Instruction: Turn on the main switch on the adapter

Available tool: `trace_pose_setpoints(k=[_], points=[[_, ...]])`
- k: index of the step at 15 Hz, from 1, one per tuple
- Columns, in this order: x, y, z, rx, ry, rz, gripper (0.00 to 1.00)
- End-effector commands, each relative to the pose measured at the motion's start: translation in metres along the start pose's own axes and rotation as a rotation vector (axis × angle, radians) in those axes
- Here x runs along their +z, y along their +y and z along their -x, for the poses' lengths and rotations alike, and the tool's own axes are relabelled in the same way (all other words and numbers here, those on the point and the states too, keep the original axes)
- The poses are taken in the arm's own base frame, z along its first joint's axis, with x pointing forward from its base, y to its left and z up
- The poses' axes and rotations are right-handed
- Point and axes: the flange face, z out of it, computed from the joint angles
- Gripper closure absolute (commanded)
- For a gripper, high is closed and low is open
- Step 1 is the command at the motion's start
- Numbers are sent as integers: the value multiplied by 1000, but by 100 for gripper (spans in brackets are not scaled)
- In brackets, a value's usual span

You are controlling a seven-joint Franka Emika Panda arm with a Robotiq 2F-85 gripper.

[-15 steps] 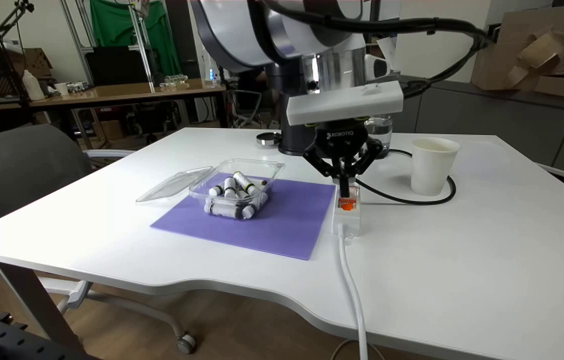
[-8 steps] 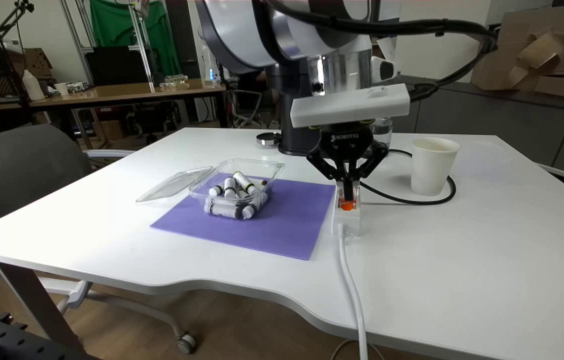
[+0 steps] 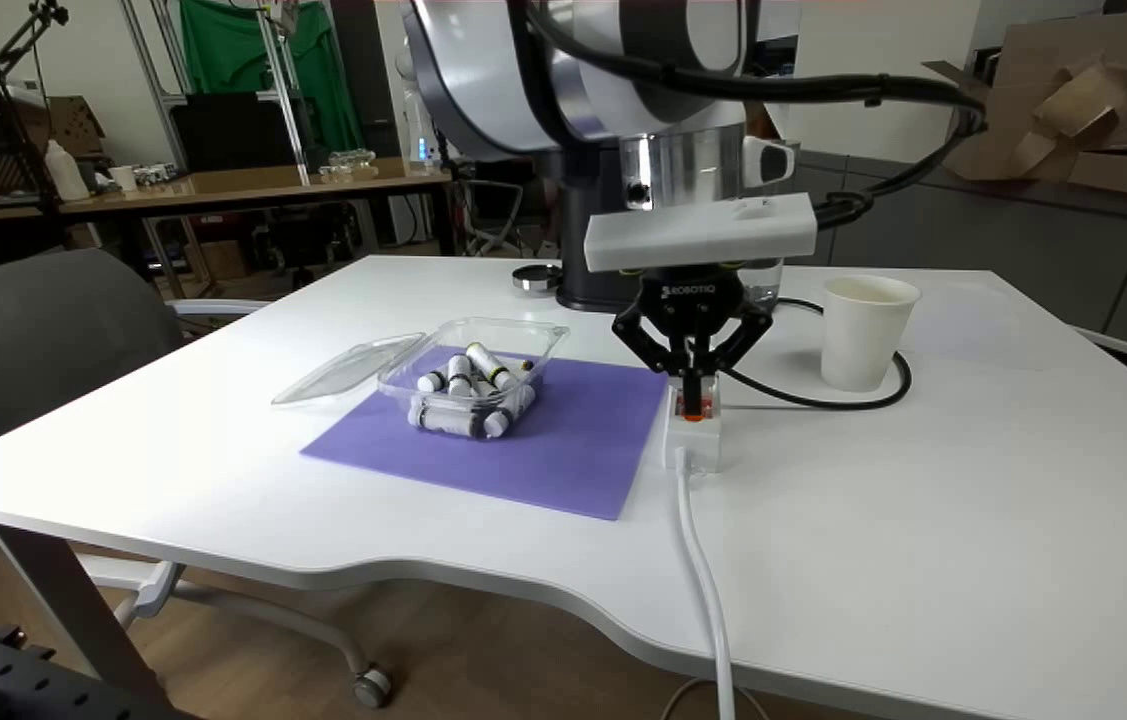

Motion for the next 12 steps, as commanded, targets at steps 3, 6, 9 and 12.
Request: trace_pose_setpoints(k=[3,6,9,12], points=[[0,10,-15,-5,4,-21,100],[0,12,-19,-7,9,-21,100],[6,14,-21,-5,-3,-31,100],[13,15,-23,-8,-20,-46,100]])
